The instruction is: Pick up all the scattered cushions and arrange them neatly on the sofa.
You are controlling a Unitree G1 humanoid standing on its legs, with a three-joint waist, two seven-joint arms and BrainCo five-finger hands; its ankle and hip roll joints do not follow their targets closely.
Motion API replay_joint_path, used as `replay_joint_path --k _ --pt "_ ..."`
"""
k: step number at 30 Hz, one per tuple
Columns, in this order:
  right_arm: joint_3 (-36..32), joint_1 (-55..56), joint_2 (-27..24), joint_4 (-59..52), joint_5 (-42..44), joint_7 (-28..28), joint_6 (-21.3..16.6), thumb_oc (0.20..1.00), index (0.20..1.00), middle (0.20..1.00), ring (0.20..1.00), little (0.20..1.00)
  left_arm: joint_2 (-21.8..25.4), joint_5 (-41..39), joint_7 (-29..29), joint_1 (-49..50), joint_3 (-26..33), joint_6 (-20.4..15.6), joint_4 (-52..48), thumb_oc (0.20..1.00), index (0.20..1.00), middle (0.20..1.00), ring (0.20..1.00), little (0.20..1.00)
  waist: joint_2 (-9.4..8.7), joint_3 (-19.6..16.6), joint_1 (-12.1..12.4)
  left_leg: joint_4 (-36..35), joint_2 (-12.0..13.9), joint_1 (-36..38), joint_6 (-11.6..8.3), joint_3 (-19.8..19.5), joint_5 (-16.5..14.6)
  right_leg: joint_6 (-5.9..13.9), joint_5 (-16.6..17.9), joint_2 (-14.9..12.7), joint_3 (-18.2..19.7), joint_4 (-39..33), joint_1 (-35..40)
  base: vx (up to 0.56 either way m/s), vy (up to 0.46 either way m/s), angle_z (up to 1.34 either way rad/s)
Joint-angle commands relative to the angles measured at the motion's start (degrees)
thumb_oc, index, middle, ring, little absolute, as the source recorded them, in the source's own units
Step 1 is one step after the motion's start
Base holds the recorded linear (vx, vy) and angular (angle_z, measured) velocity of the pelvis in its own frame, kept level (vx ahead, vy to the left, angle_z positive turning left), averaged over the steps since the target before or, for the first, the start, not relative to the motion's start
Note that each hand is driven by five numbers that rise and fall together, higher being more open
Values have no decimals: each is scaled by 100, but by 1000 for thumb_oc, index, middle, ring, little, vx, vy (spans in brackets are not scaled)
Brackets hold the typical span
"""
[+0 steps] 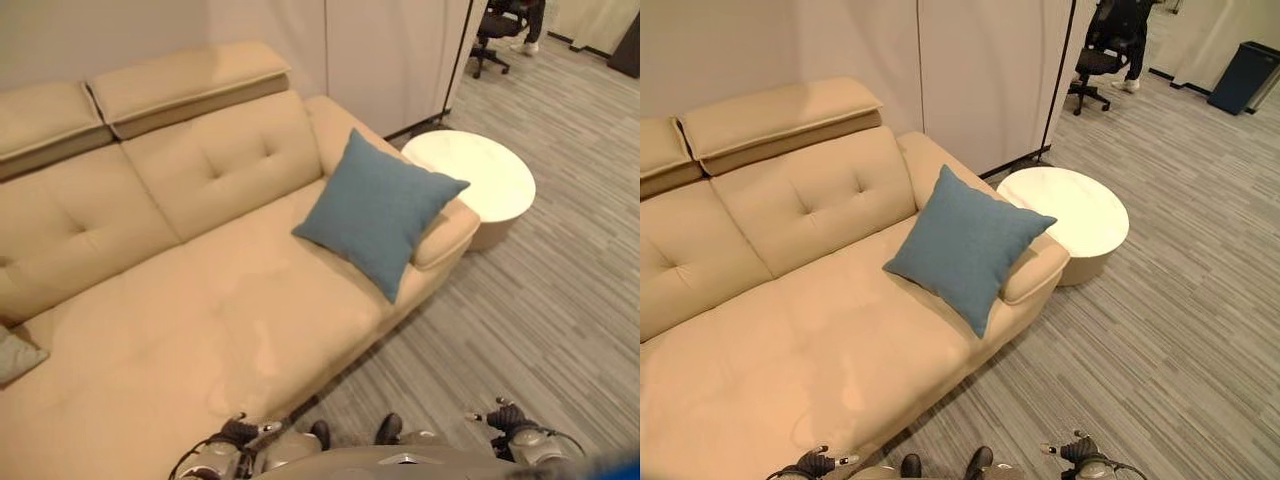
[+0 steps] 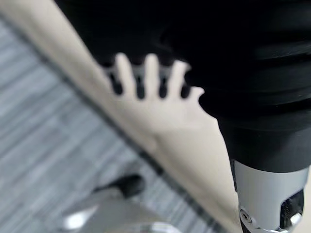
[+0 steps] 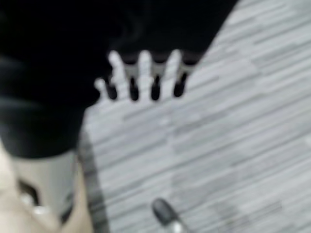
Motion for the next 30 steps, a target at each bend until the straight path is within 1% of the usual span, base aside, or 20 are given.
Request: replay_joint_path --k 1,3,4,5,6,7,8,9,10,11,15,16,17,18,19,21,24,25,27,30 --pt "76 -307 -73 -130 133 -60 -140 1000 1000 1000 1000 1000 183 -116 57 -197 199 -111 15 1000 1000 1000 1000 1000 -6 256 63 -173 -112 124 -181 -381 193 360 885 -68 789 162 350 152 79 19" --pt "126 -309 -78 -154 147 -14 -155 1000 1000 1000 1000 1000 192 -119 61 -177 196 -138 -4 1000 1000 1000 1000 1000 -25 229 17 -253 -127 272 -206 -476 154 324 794 198 1048 -164 182 168 20 7" --pt "126 -311 -78 -153 147 -14 -155 1000 1000 1000 1000 1000 192 -119 61 -178 196 -138 -4 1000 1000 1000 1000 1000 -22 217 16 -250 -121 253 -208 -477 162 321 815 206 1043 -188 177 215 -54 19" --pt "188 -328 -83 -162 121 -6 -162 1000 1000 1000 1000 1000 199 -102 63 -193 177 -146 -17 1000 1000 1000 1000 1000 -91 203 -28 -321 -158 336 -243 -577 114 323 834 379 1163 -816 24 149 -49 27" --pt "190 -328 -84 -162 121 -6 -162 1000 1000 1000 1000 1000 198 -102 63 -192 178 -146 -17 1000 1000 1000 1000 1000 -78 217 -32 -330 -143 365 -247 -583 107 320 840 395 1152 -844 63 351 -123 28" --pt "210 -347 -84 -193 123 0 -163 1000 1000 1000 1000 1000 207 -78 62 -202 199 -142 29 1000 1000 1000 1000 1000 -189 245 -134 -325 -226 492 -273 -776 3 399 1120 577 1478 -1610 -218 307 -100 30" --pt "209 -340 -90 -196 128 -2 -158 1000 1000 1000 1000 1000 206 -64 70 -209 207 -146 29 1000 1000 1000 1000 1000 -189 267 -163 -320 -214 571 -294 -866 -58 454 1226 618 1553 -1830 -229 306 -99 26" --pt "209 -340 -92 -196 128 -3 -158 1000 1000 1000 1000 1000 204 -64 70 -208 207 -146 29 1000 1000 1000 1000 1000 -177 275 -167 -322 -203 587 -296 -871 -67 454 1229 628 1545 -1844 -207 265 -71 39" --pt "197 -297 -81 -209 129 4 -152 1000 1000 1000 1000 1000 203 -35 49 -183 212 -159 86 1000 1000 1000 1000 1000 -216 258 -257 -271 -219 652 -318 -1034 -134 470 1279 733 1836 -1907 -209 339 -137 54" --pt "219 -226 -91 -178 74 29 -165 1000 1000 1000 1000 1000 146 -15 43 -146 215 -179 119 1000 1000 1000 1000 1000 -242 182 -273 -230 -196 738 -365 -1144 -213 418 1258 738 1905 -1967 -35 336 -137 59" --pt "201 -177 -139 -167 126 25 -179 1000 1000 1000 1000 1000 105 -20 29 -178 139 -159 105 1000 1000 1000 1000 1000 -238 104 -370 27 -105 706 -466 -1138 -344 335 1173 762 1951 -1887 5 170 -105 76" --pt "159 -142 -162 -161 168 6 -183 1000 1000 1000 1000 1000 85 -22 23 -199 101 -159 78 1000 1000 1000 1000 1000 -255 79 -398 245 -25 645 -543 -1026 -359 319 1121 729 1849 -1923 76 150 -195 54" --pt "95 -117 -221 -249 290 -50 -216 1000 1000 1000 1000 1000 67 -95 37 -309 15 -149 -10 1000 1000 1000 1000 1000 -314 127 -449 987 101 278 -716 -747 -291 247 1043 676 1677 -1966 262 161 -235 73" --pt "76 -132 -250 -267 349 -74 -218 1000 1000 1000 1000 1000 51 -168 38 -355 -17 -156 -67 1000 1000 1000 1000 1000 -348 183 -427 1341 109 55 -740 -699 -245 214 1006 648 1620 -1986 344 132 -226 80" --pt "71 -152 -258 -306 417 -121 -207 1000 1000 1000 1000 1000 37 -240 76 -432 -95 -168 -156 1000 1000 1000 1000 1000 -383 241 -382 1409 188 -232 -727 -581 -160 161 908 617 1528 -2032 474 84 -108 65" --pt "36 -125 -270 -401 495 -141 -236 1000 1000 1000 1000 1000 32 -325 102 -427 -122 -184 -256 1000 1000 1000 1000 1000 -418 229 -333 1082 235 -417 -713 -517 -131 187 856 584 1480 -2127 588 123 -36 34" --pt "-15 -82 -297 -580 526 -218 -280 1000 1000 1000 1000 1000 52 -409 156 -412 -117 -203 -380 1000 1000 1000 1000 1000 -315 188 -265 271 433 -567 -832 -637 471 203 761 667 1464 -2200 715 152 47 8" --pt "-19 -73 -305 -604 523 -230 -285 1000 1000 1000 1000 1000 61 -431 198 -405 -111 -207 -399 1000 1000 1000 1000 1000 -284 193 -245 179 463 -592 -871 -713 568 199 716 675 1483 -2162 722 89 46 -5" --pt "-27 -19 -296 -776 492 -260 -315 1000 1000 1000 1000 1000 63 -468 238 -373 -71 -247 -442 1000 1000 1000 1000 1000 -234 151 -260 69 406 -489 -848 -858 514 205 663 670 1539 -2129 766 107 108 -25" --pt "-97 21 -286 -868 541 -275 -334 1000 1000 1000 1000 1000 66 -509 255 -351 -74 -273 -574 1000 1000 1000 1000 1000 -160 112 -304 -50 378 -412 -836 -827 512 217 679 636 1590 -2147 790 90 138 -31"
